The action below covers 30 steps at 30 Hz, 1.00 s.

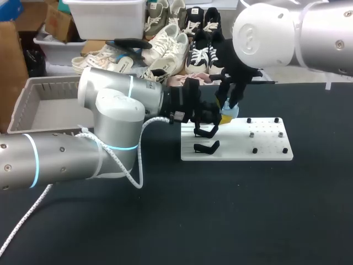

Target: Pick up each earbud case from the left stands, insert the matching earbuds, close the lid, and place the case in the box.

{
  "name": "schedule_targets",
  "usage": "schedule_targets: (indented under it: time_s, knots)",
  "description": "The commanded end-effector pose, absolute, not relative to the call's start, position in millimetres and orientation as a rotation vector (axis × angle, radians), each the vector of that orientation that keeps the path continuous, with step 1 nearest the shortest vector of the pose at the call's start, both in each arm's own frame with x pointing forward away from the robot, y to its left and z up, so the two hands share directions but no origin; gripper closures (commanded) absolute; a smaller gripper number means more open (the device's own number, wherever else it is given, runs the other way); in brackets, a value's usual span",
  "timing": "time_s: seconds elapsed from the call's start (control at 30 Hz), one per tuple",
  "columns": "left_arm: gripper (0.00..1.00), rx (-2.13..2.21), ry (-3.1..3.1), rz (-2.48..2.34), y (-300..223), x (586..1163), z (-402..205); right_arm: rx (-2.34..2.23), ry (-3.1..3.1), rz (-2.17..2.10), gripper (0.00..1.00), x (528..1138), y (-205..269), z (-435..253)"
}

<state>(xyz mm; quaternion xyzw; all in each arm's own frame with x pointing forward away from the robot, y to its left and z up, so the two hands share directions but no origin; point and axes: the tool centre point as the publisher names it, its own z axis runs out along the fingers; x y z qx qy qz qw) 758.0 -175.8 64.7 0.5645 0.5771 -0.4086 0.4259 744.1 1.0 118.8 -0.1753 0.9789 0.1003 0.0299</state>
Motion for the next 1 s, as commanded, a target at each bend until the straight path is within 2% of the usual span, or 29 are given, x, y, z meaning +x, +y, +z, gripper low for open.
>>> schedule_targets:
  time_s: [0.03, 0.4, 0.67, 1.0]
  knots:
    - [1.0, 1.411, 1.442, -1.022, -175.9, 758.3, 64.4, -0.53, 3.007, 0.305, 0.72, 741.2, -1.5, 124.0]
    - [1.0, 1.411, 1.442, -1.022, -175.9, 758.3, 64.4, -0.497, 2.975, 0.295, 0.71, 746.2, -10.6, 137.7]
    - [1.0, 1.411, 1.442, -1.022, -175.9, 758.3, 64.4, -0.429, 2.945, 0.272, 0.7, 775.9, -16.0, 145.5]
    - [1.0, 1.411, 1.442, -1.022, -175.9, 758.3, 64.4, -0.35, 3.008, 0.259, 0.7, 810.5, -23.5, 116.2]
